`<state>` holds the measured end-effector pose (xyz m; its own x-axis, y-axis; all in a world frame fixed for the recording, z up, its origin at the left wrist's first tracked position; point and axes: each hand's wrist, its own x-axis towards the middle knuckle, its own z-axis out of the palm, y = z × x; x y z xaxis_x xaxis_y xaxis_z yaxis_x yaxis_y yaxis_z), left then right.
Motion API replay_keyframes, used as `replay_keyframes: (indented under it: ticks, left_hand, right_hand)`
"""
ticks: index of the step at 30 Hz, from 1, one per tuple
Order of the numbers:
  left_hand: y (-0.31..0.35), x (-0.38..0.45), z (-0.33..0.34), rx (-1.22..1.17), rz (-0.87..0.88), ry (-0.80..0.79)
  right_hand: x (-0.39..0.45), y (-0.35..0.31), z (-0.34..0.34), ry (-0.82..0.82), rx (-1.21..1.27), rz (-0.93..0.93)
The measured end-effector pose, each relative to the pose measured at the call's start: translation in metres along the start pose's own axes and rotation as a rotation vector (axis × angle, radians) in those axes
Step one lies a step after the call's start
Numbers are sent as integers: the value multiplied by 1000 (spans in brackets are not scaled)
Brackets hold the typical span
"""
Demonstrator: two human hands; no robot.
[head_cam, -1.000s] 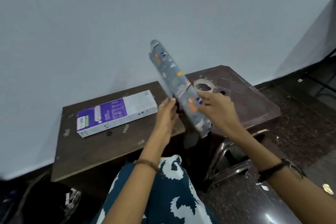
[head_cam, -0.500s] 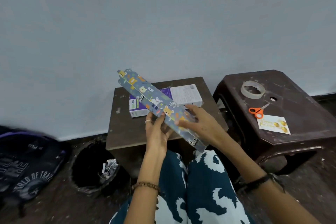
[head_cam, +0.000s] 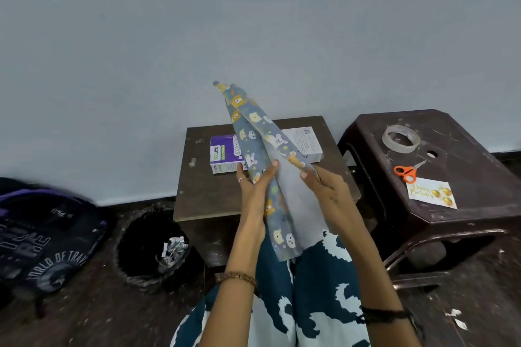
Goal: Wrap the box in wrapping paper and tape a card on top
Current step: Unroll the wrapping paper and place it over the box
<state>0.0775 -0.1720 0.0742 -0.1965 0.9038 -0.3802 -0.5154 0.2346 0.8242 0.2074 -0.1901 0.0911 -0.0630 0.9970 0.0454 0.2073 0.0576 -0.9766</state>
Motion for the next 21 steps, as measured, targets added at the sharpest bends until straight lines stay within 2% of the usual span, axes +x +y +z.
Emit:
replay_keyframes:
  ticks: [2, 6, 11, 17, 21]
  left_hand:
    - [-2, 1, 0, 44, -10, 55]
    - [-5, 2, -13, -37, -59, 122]
    - [-1, -1, -31, 166, -149, -3]
    - [13, 10, -48, 214, 69, 107]
    - [36, 20, -72, 320, 238, 180]
  right_hand:
    - [1, -4, -4, -38, 17, -39]
    - [6, -18, -23, -31, 69, -99]
    - [12, -19, -35, -72, 179, -77]
    - [24, 8, -22, -43, -36, 97]
    - [53, 26, -15, -12, -50, 266]
